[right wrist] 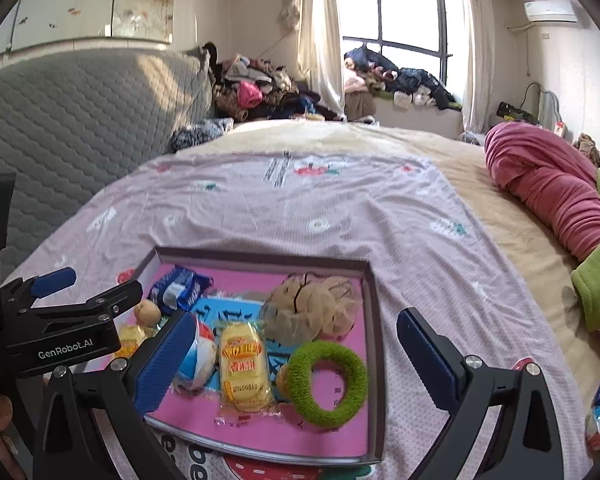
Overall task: Organize objects
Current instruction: 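Open both tools to release the walnut and cake and withdraw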
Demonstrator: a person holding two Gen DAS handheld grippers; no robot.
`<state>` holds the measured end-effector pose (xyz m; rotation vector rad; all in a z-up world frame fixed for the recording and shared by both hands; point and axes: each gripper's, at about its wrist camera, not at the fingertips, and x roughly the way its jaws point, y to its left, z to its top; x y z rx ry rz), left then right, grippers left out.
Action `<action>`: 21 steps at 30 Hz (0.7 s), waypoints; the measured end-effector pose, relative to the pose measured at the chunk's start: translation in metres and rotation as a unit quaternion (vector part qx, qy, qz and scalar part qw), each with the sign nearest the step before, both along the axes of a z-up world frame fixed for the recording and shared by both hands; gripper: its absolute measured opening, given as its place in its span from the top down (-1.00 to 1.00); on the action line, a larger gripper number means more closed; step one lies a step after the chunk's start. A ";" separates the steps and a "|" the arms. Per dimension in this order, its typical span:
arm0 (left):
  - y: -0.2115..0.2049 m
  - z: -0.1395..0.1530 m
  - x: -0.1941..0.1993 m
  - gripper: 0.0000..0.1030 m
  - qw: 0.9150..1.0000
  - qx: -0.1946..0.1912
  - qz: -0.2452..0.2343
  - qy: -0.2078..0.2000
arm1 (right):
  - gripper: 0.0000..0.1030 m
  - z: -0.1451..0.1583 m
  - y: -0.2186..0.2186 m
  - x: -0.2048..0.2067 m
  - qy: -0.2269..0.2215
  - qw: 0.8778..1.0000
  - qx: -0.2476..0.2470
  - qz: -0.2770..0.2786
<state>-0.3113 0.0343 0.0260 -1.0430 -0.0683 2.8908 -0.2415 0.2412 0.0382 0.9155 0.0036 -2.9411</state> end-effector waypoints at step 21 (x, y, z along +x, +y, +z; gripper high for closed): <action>-0.005 0.044 0.105 -0.99 1.000 -0.031 0.002 0.005 | -0.98 0.024 -0.003 0.073 -0.011 1.000 0.002 -0.008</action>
